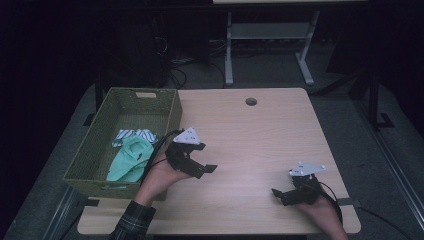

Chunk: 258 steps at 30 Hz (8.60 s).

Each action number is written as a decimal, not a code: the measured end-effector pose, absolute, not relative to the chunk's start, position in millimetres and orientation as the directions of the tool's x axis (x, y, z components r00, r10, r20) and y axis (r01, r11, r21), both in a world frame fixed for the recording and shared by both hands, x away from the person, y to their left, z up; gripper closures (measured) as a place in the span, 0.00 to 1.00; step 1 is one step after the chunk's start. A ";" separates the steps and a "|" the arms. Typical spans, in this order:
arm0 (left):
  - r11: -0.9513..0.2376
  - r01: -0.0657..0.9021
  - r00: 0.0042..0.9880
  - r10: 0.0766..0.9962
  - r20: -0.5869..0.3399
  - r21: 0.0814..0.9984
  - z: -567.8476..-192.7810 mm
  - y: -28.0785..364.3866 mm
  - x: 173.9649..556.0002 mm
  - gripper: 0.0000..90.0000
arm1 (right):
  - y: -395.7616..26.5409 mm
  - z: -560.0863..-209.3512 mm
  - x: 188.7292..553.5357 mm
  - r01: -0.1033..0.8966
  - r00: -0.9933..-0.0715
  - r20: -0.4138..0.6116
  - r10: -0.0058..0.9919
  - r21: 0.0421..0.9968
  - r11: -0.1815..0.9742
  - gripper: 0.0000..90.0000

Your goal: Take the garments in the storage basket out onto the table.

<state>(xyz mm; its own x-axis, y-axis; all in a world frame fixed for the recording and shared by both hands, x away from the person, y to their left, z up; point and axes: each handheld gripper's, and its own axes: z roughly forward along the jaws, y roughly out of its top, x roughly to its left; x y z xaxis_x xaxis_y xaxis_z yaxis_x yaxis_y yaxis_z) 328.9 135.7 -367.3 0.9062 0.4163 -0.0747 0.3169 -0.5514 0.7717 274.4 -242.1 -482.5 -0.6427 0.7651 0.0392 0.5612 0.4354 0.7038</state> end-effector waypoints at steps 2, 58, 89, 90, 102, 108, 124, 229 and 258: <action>-0.545 0.313 0.904 0.421 -0.069 0.778 -364.9 138.5 328.6 0.15 | -242.1 -482.6 274.5 0.561 -0.643 0.038 0.765 0.704 0.436 0.03; -0.512 0.358 0.845 0.534 -0.038 0.781 -348.3 195.6 332.6 0.16 | -242.3 -482.7 274.7 0.556 -0.646 0.035 0.763 0.706 0.439 0.03; -0.488 0.421 0.779 0.626 -0.029 0.765 -352.7 241.1 340.2 0.16 | -242.3 -482.7 274.7 0.557 -0.646 0.035 0.763 0.705 0.439 0.03; -0.485 0.421 0.777 0.629 -0.029 0.766 -352.8 243.0 340.6 0.16 | -242.3 -482.7 274.7 0.557 -0.646 0.035 0.763 0.705 0.439 0.03; -0.471 0.449 0.743 0.669 -0.024 0.759 -356.7 266.2 346.7 0.16 | -242.3 -482.7 274.7 0.557 -0.645 0.035 0.763 0.705 0.439 0.03; -0.468 0.461 0.726 0.687 -0.017 0.754 -359.2 278.6 350.3 0.16 | -242.3 -482.7 274.7 0.557 -0.646 0.035 0.763 0.705 0.439 0.03; -0.470 0.505 0.665 0.746 0.020 0.723 -373.6 303.3 360.3 0.21 | -242.3 -482.6 274.8 0.557 -0.646 0.035 0.763 0.705 0.439 0.03; -0.171 0.504 0.602 0.773 -0.202 0.847 -329.3 337.5 352.8 0.95 | -242.2 -482.8 274.6 0.556 -0.643 0.032 0.765 0.707 0.437 0.03; -0.171 0.431 0.656 0.733 -0.178 0.886 -265.7 320.9 355.8 0.95 | -241.9 -482.6 273.7 0.566 -0.635 0.041 0.771 0.703 0.429 0.03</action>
<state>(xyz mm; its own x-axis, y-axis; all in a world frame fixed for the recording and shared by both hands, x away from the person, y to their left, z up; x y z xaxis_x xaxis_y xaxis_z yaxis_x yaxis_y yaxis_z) 355.8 320.9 -265.7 0.6561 0.7334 -0.1778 0.4312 -0.1710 0.8859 273.7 -241.9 -482.6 -0.6354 0.7711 0.0410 0.5664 0.4293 0.7035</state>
